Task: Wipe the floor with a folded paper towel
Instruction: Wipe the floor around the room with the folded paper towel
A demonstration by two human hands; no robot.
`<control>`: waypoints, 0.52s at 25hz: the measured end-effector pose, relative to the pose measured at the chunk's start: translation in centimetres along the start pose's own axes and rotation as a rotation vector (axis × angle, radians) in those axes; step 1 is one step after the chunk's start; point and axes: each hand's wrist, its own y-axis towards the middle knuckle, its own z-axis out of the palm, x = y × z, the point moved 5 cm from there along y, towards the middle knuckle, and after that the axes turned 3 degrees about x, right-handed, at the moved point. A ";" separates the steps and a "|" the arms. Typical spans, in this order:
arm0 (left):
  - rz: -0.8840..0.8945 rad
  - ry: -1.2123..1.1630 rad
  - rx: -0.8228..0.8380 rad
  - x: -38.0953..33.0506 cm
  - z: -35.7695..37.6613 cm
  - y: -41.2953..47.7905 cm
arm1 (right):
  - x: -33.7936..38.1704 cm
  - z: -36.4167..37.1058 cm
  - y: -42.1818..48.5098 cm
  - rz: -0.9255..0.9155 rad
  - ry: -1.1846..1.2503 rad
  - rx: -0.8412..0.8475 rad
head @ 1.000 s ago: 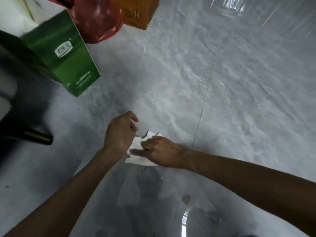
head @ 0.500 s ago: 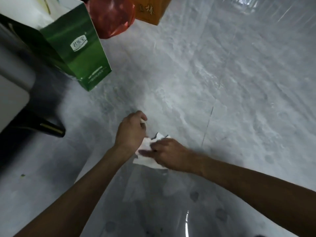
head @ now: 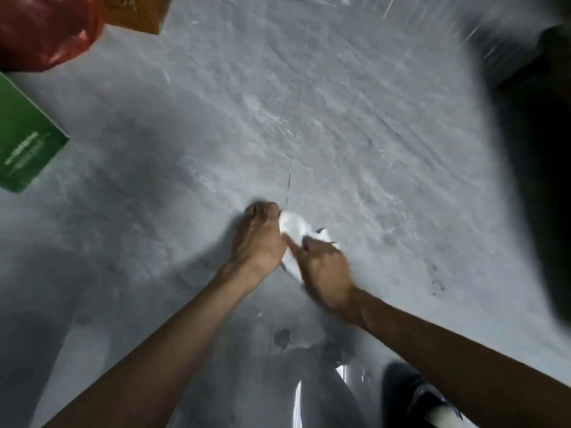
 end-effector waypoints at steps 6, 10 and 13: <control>0.017 0.027 0.113 -2.2 2.3 0.4 | -12.8 -4.1 -4.0 0.025 -0.176 0.165; 0.087 0.085 0.225 -3.8 3.0 -1.4 | -16.1 -5.2 -7.1 0.943 -0.051 0.112; 0.171 0.041 0.168 -7.3 3.2 0.9 | -9.7 -3.1 -4.3 0.385 -0.014 0.019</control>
